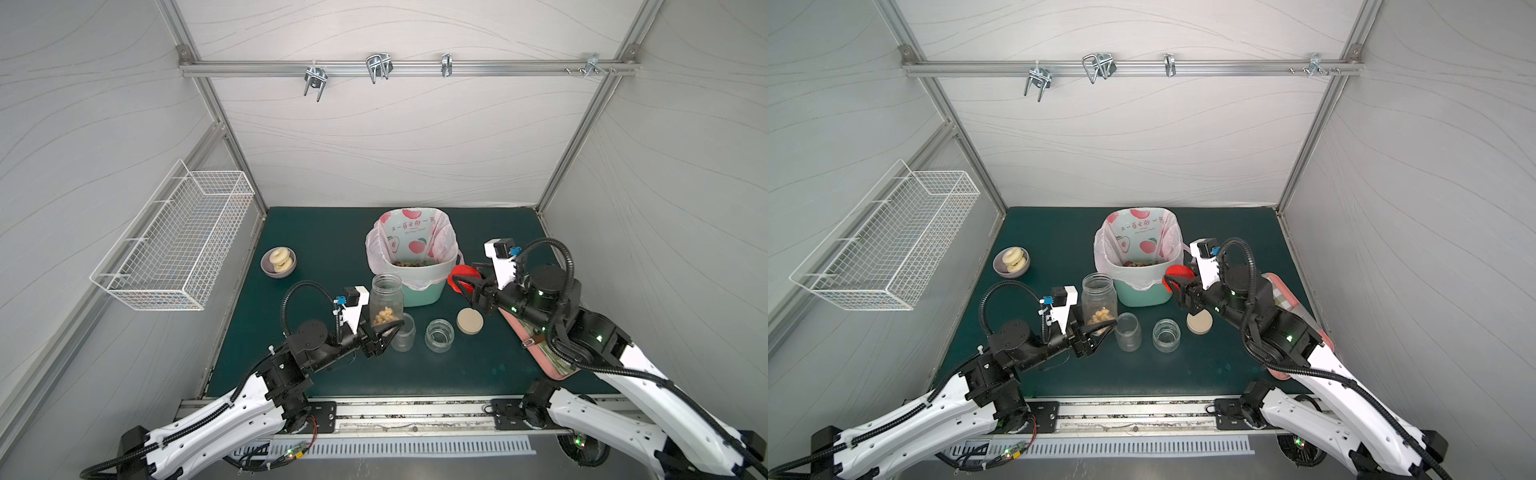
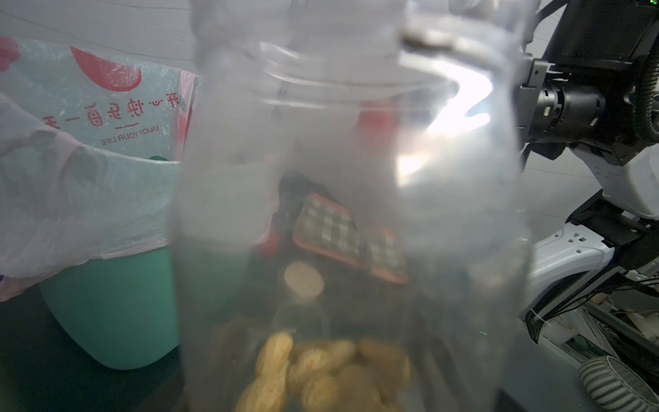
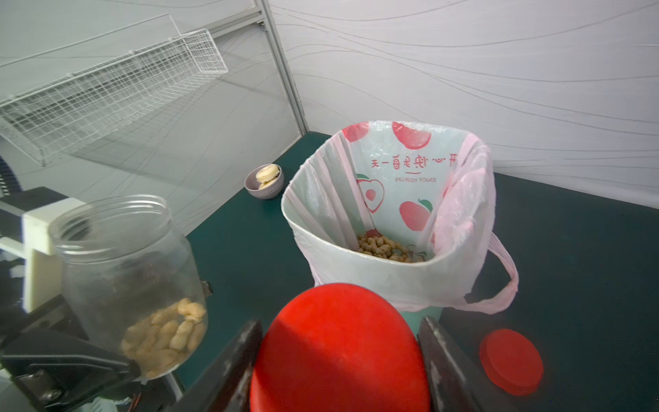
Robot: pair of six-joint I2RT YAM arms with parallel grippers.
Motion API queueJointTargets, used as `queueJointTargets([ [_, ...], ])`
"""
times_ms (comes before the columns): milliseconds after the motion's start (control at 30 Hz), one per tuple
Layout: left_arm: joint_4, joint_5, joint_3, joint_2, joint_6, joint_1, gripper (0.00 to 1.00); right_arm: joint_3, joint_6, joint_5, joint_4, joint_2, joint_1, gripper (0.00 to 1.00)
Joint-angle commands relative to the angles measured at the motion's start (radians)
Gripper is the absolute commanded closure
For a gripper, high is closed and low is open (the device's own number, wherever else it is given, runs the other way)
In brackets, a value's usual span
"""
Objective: Empty moldy peanuts from jars
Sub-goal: Place the lid at the center of the board.
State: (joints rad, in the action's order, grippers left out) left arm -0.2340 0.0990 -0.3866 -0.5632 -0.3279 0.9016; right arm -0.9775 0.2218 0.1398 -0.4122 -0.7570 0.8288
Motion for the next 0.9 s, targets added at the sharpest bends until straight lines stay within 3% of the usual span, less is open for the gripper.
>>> queueJointTargets([
  [0,-0.032,-0.026,-0.045,0.013,0.005,-0.009,0.65,0.048,0.027,0.082,-0.001,0.046,-0.005,0.71],
  [333,-0.001,-0.050,-0.046,0.010,-0.019,-0.039,0.66,0.188,0.042,0.175,0.044,0.126,-0.005,0.71],
  [867,0.056,-0.083,-0.046,0.023,-0.021,-0.055,0.66,0.483,0.129,0.433,0.217,0.244,0.005,0.69],
])
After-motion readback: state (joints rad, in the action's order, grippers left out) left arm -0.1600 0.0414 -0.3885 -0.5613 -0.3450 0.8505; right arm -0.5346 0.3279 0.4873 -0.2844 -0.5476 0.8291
